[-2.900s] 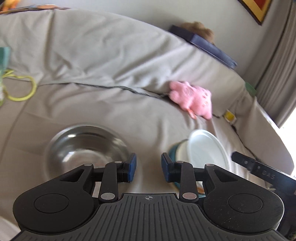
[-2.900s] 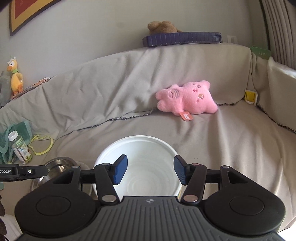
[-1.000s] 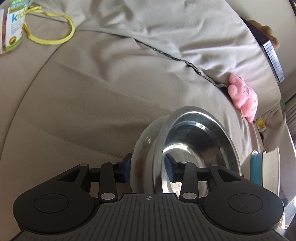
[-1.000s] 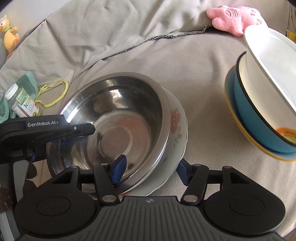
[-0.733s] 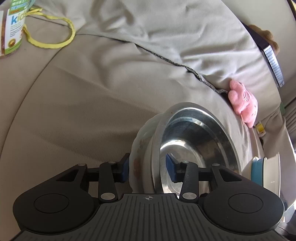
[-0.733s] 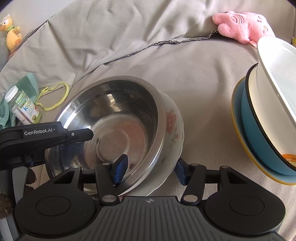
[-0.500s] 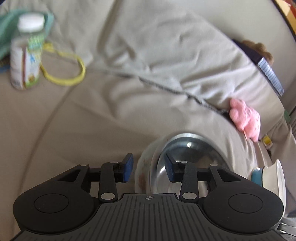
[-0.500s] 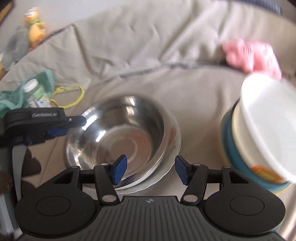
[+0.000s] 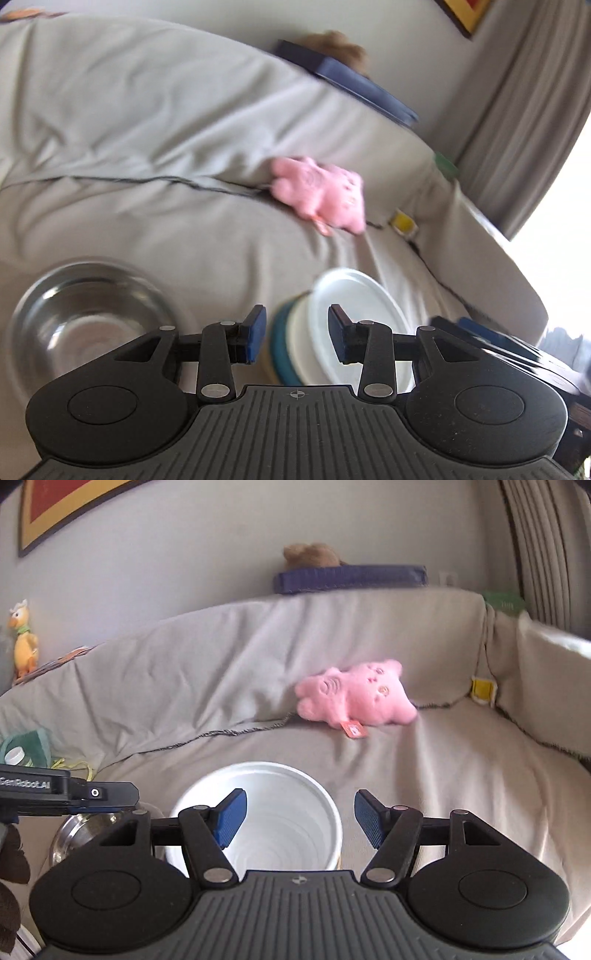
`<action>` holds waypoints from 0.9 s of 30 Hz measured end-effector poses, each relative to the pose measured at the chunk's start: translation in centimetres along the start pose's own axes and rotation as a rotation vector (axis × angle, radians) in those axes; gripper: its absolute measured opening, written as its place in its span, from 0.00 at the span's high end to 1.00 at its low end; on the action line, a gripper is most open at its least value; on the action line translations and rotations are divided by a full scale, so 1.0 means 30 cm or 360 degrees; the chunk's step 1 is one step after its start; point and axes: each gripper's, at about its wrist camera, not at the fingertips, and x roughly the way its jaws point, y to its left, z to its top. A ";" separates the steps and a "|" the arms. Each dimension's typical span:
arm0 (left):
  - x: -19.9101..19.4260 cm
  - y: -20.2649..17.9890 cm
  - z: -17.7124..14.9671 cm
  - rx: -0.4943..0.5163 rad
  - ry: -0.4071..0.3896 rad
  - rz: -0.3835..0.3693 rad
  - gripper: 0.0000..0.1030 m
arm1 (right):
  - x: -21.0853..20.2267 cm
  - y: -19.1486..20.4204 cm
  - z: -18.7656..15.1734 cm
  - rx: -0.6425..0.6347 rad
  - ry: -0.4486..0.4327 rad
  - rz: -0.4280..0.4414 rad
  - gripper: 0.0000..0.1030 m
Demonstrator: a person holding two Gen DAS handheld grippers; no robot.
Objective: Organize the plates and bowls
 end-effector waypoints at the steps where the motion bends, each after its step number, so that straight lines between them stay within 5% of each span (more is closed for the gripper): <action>1: 0.021 -0.042 -0.004 0.0052 0.0011 0.0016 0.61 | 0.029 -0.025 -0.006 0.0038 0.0023 0.0010 0.37; 6: 0.116 -0.142 -0.014 0.0225 0.0027 0.0240 0.61 | 0.211 -0.102 -0.077 0.0245 0.0209 0.0147 0.38; 11: 0.176 -0.138 -0.023 0.0222 0.0078 0.0378 0.61 | 0.312 -0.114 -0.130 0.0312 0.0312 0.0233 0.41; 21: 0.263 -0.123 -0.019 0.0172 0.0429 0.0446 0.61 | 0.362 -0.166 -0.174 0.0383 0.0303 0.0384 0.48; 27: 0.311 -0.113 0.016 0.0107 0.0504 0.0500 0.57 | 0.393 -0.208 -0.194 0.0476 0.0369 0.0465 0.61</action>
